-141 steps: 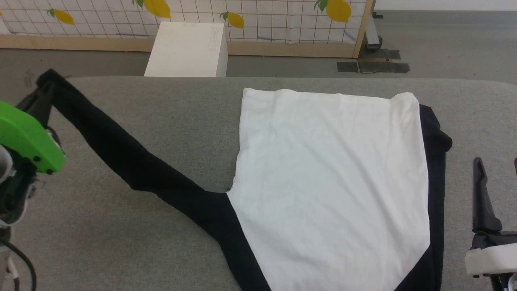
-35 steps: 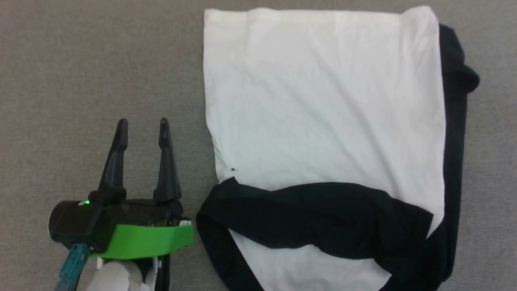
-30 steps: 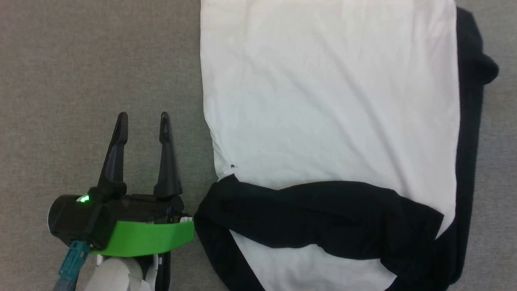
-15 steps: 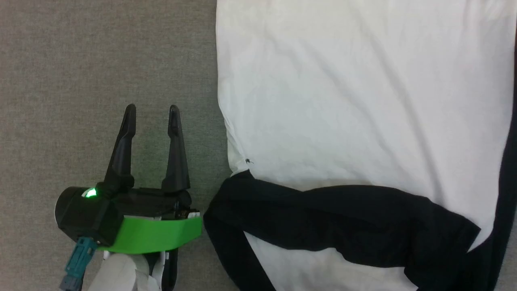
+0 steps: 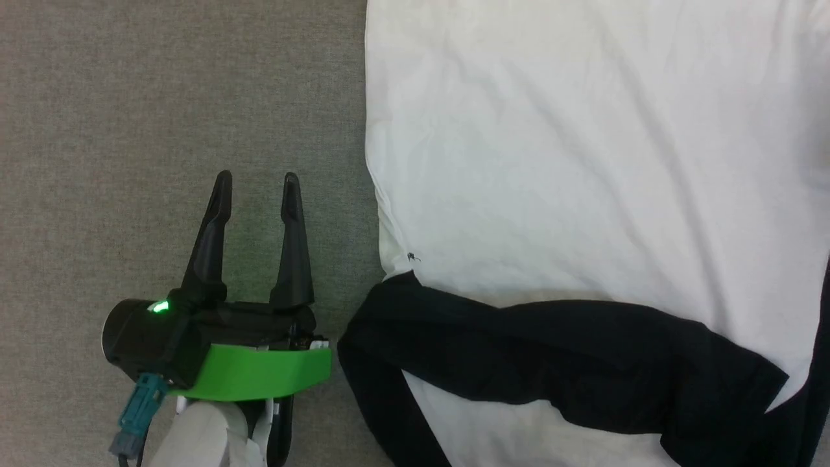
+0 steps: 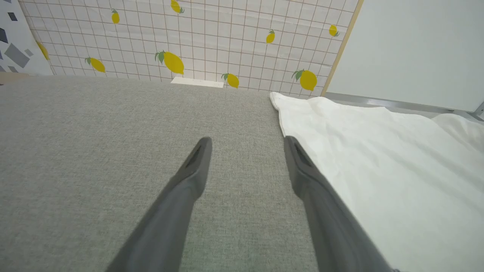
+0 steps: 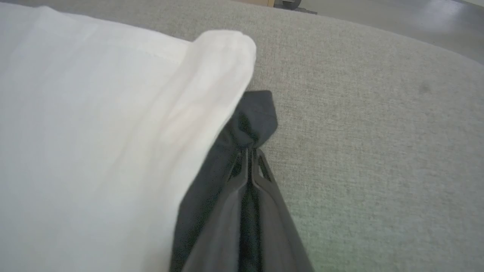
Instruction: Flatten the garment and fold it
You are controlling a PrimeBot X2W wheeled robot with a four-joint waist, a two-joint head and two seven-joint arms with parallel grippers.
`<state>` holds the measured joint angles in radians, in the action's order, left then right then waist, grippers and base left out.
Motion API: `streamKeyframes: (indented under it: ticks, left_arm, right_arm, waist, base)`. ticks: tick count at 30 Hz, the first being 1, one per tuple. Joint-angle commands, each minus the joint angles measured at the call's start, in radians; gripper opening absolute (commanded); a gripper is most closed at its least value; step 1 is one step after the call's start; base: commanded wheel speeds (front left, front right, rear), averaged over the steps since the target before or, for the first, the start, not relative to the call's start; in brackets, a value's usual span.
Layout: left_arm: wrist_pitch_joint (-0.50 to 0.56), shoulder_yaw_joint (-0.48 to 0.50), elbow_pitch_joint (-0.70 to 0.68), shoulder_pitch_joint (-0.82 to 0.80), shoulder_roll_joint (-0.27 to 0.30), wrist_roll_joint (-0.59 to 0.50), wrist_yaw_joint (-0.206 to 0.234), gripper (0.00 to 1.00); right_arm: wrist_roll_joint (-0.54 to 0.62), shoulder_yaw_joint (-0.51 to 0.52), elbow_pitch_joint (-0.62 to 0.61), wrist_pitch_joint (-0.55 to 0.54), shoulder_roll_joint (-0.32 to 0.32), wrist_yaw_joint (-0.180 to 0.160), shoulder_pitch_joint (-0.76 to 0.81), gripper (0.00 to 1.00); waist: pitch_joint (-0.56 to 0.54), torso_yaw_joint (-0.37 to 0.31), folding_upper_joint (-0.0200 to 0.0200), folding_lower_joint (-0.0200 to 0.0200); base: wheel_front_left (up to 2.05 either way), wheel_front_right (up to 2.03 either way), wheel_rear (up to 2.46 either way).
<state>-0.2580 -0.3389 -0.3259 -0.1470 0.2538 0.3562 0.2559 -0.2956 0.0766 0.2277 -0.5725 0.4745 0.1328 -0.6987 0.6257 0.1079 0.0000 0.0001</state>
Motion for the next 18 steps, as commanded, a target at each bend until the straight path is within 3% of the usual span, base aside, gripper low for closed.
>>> streamKeyframes:
  ticks: [1,10,18]
  left_arm:
    - [-0.004,0.002,0.007,-0.016,-0.002,-0.002,-0.004,1.0]
    - [-0.004,0.019,0.03,0.016,0.01,0.012,-0.005,1.0]
    - [0.002,0.051,0.039,0.097,0.034,0.043,0.006,1.0]
  right_arm:
    - [0.024,0.002,0.03,0.006,0.006,-0.002,0.008,0.0]
    - [0.058,0.154,0.039,0.163,-0.033,-0.002,0.022,0.0]
    - [0.051,0.343,-0.081,0.212,-0.086,-0.002,0.153,0.0]
  waist:
    - [-0.012,-0.004,0.0,-0.0001]
    - [-0.141,-0.034,0.0,-0.0001]
    - [-0.302,-0.075,0.0,-0.0001]
  base:
    - [0.0,0.0,0.0]
    - [0.0,0.0,0.0]
    - [0.0,0.0,0.0]
